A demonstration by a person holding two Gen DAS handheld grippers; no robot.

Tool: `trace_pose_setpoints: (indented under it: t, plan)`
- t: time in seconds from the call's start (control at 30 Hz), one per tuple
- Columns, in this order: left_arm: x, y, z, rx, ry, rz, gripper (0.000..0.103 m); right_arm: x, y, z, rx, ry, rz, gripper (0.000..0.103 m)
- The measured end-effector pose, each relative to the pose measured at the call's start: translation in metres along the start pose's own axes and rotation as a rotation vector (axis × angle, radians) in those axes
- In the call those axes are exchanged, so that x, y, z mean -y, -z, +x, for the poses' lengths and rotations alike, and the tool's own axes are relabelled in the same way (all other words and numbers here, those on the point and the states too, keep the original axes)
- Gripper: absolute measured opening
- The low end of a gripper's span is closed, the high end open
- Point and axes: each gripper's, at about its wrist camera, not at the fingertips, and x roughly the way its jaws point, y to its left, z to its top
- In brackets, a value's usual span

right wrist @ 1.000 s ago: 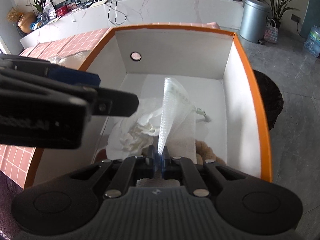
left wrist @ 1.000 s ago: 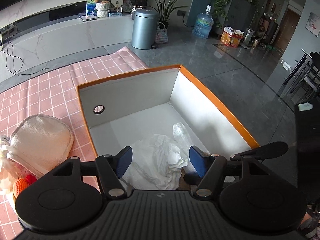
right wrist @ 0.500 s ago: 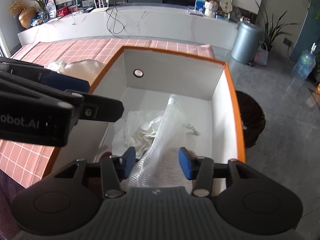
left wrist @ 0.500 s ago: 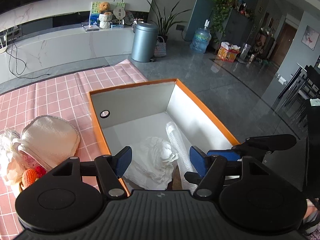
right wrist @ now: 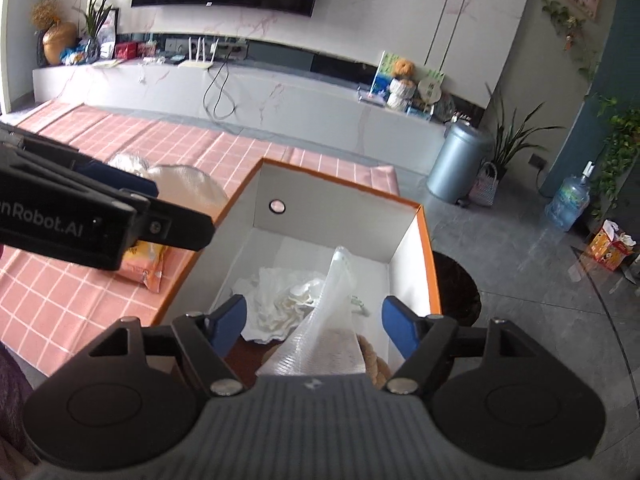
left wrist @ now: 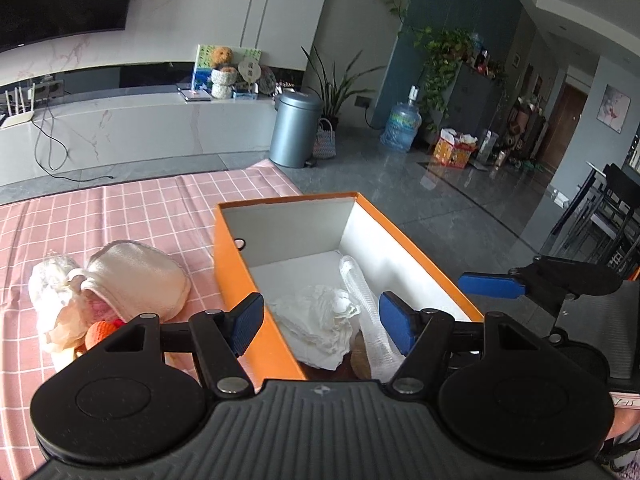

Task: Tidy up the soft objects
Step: 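Move both tools back to the pile toward the orange knitted ball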

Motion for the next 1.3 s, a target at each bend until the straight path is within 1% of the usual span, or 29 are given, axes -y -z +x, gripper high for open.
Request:
trace_pose_setpoints:
  t: [0.13,0.3,0.4,0.43,0.47,0.53,0.67,0.8,0.87,0.93,1.03,1.1,1.17,1.3]
  plan:
    - [-0.015,0.009,-0.016,0.075,-0.014,-0.037,0.078,-0.008,0.003,-0.012,0.058,0.007,0.054,0.078]
    - [-0.038,0.024,-0.033,0.140,-0.073,-0.078,0.078,-0.029,0.004,-0.024,0.153,-0.018,0.116,0.078]
    - [-0.056,0.034,-0.044,0.178,-0.129,-0.111,0.076,-0.052,0.002,-0.026,0.216,-0.018,0.106,0.078]
    - [-0.062,0.037,-0.048,0.188,-0.156,-0.112,0.076,-0.059,0.001,-0.026,0.232,-0.019,0.099,0.081]
    - [-0.068,0.041,-0.051,0.197,-0.183,-0.117,0.076,-0.067,-0.001,-0.024,0.241,-0.023,0.089,0.083]
    - [-0.079,0.047,-0.058,0.210,-0.222,-0.130,0.073,-0.081,-0.003,-0.019,0.247,-0.044,0.076,0.083]
    - [-0.105,0.063,-0.066,0.204,-0.245,-0.182,0.071,-0.108,-0.006,-0.007,0.239,-0.083,0.056,0.083]
    - [-0.132,0.082,-0.069,0.174,-0.249,-0.249,0.068,-0.133,-0.004,0.006,0.224,-0.132,0.039,0.081]
    - [-0.139,0.088,-0.066,0.155,-0.258,-0.255,0.066,-0.144,-0.004,0.014,0.212,-0.143,0.016,0.073]
    - [-0.143,0.093,-0.063,0.131,-0.271,-0.251,0.062,-0.153,-0.006,0.025,0.191,-0.153,-0.007,0.069]
    - [-0.148,0.096,-0.055,0.113,-0.250,-0.267,0.061,-0.161,-0.007,0.041,0.156,-0.164,-0.018,0.063]
    - [-0.149,0.097,-0.049,0.107,-0.232,-0.254,0.061,-0.164,-0.008,0.052,0.127,-0.158,-0.021,0.060]
    - [-0.148,0.094,-0.041,0.101,-0.232,-0.226,0.061,-0.165,-0.009,0.065,0.100,-0.148,-0.025,0.053]
    - [-0.150,0.083,-0.021,0.087,-0.208,-0.197,0.062,-0.159,-0.016,0.086,0.072,-0.136,-0.009,0.047]
